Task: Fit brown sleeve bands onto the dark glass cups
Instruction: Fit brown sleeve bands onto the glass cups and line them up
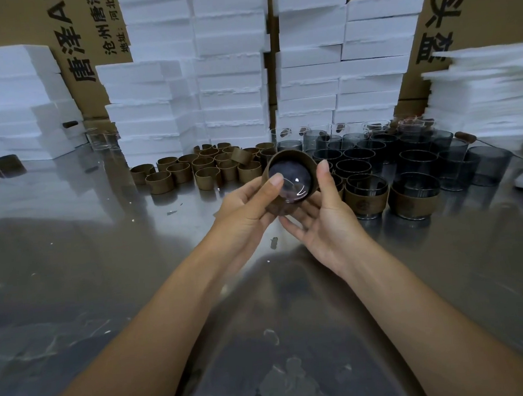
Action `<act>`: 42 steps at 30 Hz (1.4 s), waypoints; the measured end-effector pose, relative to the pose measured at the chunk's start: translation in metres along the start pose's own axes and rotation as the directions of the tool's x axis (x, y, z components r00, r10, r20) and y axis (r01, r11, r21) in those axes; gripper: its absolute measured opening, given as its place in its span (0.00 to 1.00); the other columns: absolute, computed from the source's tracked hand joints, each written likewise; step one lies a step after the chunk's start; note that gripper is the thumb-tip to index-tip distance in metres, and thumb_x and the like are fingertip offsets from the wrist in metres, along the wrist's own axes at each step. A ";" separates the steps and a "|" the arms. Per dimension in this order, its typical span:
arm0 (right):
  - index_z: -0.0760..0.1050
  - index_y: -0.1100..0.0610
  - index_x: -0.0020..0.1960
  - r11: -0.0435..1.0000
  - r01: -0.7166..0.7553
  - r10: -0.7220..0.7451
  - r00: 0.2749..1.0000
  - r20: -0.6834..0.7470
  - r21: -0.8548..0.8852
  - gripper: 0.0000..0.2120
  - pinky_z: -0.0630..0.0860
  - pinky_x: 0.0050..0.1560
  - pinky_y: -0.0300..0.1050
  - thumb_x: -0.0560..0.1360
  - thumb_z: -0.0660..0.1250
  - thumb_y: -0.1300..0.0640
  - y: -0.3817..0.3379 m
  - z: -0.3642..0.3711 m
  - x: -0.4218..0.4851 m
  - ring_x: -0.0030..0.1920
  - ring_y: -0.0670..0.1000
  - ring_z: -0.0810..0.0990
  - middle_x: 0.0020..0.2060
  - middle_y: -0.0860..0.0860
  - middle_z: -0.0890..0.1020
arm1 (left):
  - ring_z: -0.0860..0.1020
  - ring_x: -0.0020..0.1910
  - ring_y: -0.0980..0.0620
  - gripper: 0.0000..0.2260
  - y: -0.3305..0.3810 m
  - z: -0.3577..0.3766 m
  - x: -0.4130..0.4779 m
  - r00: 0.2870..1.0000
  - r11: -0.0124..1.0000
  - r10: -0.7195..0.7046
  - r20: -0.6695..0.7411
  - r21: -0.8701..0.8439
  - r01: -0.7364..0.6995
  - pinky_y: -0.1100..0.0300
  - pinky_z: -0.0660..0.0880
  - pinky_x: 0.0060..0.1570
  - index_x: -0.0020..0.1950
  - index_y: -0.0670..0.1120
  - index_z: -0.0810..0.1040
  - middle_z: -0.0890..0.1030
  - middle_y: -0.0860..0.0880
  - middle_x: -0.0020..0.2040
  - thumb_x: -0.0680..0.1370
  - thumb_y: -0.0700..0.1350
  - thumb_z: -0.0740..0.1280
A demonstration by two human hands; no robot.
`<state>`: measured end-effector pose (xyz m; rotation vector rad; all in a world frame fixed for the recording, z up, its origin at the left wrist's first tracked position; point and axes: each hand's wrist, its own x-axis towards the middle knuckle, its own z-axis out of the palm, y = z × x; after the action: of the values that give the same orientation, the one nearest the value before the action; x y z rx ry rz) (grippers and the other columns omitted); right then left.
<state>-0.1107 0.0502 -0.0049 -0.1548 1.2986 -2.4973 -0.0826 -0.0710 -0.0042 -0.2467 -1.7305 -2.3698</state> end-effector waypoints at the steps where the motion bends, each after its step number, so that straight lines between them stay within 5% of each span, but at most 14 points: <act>1: 0.80 0.56 0.52 1.000 0.003 -0.003 1.000 -0.008 -0.007 0.28 0.78 0.45 0.42 0.66 0.64 0.34 0.000 0.000 0.000 0.47 0.47 0.84 0.46 0.51 0.86 | 0.80 0.51 0.49 0.22 0.000 -0.001 0.000 1.000 1.000 -0.009 0.014 -0.011 0.009 0.61 0.77 0.56 0.57 0.36 0.78 0.83 0.43 0.51 0.70 0.50 0.68; 6: 0.80 0.54 0.48 1.000 0.004 -0.004 0.999 -0.046 -0.008 0.19 0.76 0.43 0.42 0.76 0.61 0.39 0.000 0.000 0.001 0.42 0.45 0.83 0.40 0.48 0.85 | 0.78 0.53 0.48 0.22 -0.001 -0.008 0.002 0.999 0.999 -0.036 0.036 0.017 0.035 0.58 0.77 0.57 0.57 0.41 0.79 0.82 0.43 0.54 0.68 0.53 0.68; 10: 0.79 0.54 0.47 0.999 -0.005 0.007 0.999 -0.046 0.053 0.16 0.76 0.37 0.39 0.76 0.63 0.42 -0.002 0.002 0.000 0.35 0.43 0.81 0.37 0.48 0.83 | 0.81 0.45 0.55 0.19 -0.002 -0.008 0.001 0.998 0.999 -0.038 0.046 0.038 0.036 0.64 0.77 0.46 0.53 0.46 0.80 0.84 0.50 0.47 0.66 0.54 0.68; 16: 0.78 0.58 0.50 0.978 -0.063 0.070 0.997 -0.028 0.198 0.14 0.75 0.30 0.33 0.76 0.65 0.47 -0.005 0.005 -0.004 0.38 0.46 0.77 0.39 0.52 0.80 | 0.80 0.40 0.57 0.38 -0.002 -0.007 0.002 0.999 1.000 -0.017 0.030 -0.016 0.018 0.67 0.76 0.41 0.51 0.45 0.78 0.83 0.51 0.41 0.48 0.64 0.79; 23: 0.77 0.59 0.43 0.966 -0.095 0.113 0.992 -0.062 0.240 0.14 0.72 0.27 0.34 0.76 0.66 0.48 -0.005 0.007 -0.005 0.31 0.46 0.75 0.27 0.50 0.80 | 0.81 0.42 0.53 0.51 -0.004 -0.006 0.003 0.999 0.996 -0.023 -0.025 -0.087 0.021 0.63 0.77 0.48 0.60 0.38 0.73 0.80 0.43 0.50 0.45 0.63 0.81; 35: 0.76 0.59 0.44 0.969 -0.077 0.100 0.991 -0.086 0.235 0.13 0.73 0.26 0.35 0.77 0.65 0.49 -0.004 0.008 -0.006 0.32 0.46 0.77 0.27 0.50 0.81 | 0.83 0.39 0.54 0.28 -0.006 -0.009 0.004 0.999 0.993 -0.008 0.050 -0.115 0.014 0.63 0.79 0.43 0.45 0.42 0.84 0.85 0.46 0.42 0.54 0.60 0.80; 42: 0.77 0.55 0.56 0.970 -0.170 0.160 0.985 -0.070 -0.174 0.19 0.77 0.39 0.46 0.80 0.57 0.41 0.000 0.006 -0.007 0.43 0.52 0.84 0.47 0.55 0.84 | 0.83 0.45 0.53 0.17 0.002 -0.013 0.005 1.000 0.988 0.010 -0.025 -0.156 -0.014 0.62 0.79 0.49 0.45 0.42 0.85 0.85 0.46 0.44 0.61 0.52 0.72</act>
<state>-0.1027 0.0478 -0.0007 -0.0177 1.4940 -2.2596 -0.0872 -0.0846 -0.0047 -0.2491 -1.5306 -2.4915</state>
